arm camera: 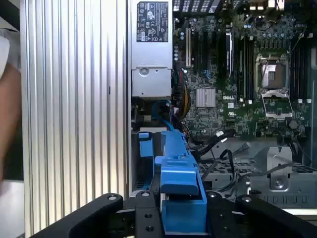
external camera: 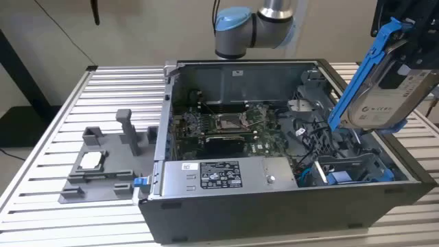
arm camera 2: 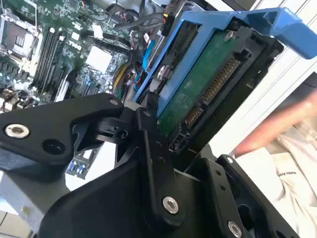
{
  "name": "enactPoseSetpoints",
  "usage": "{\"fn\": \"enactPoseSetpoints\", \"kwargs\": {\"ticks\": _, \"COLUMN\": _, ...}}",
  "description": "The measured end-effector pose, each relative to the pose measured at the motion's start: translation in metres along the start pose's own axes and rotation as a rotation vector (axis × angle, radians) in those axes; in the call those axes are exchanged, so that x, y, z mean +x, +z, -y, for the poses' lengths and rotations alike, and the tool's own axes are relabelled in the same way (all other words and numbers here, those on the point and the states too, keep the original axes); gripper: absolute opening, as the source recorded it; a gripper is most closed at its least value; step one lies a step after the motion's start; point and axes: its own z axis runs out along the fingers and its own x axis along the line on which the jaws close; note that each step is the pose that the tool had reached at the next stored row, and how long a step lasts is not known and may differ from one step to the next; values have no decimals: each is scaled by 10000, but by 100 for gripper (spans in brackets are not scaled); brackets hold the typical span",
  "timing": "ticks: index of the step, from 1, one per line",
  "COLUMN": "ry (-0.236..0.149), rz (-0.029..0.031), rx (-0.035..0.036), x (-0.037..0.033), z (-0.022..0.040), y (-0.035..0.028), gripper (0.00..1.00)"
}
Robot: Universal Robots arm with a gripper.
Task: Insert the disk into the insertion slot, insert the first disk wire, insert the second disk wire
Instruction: 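Insert the disk into the insertion slot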
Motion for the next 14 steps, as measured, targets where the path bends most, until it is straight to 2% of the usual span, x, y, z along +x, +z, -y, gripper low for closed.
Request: {"fn": "enactPoseSetpoints", "kwargs": {"ticks": 14, "ry": 0, "rz": -10, "rx": 0, "x": 0, "z": 0, "y": 12, "gripper": 33}}
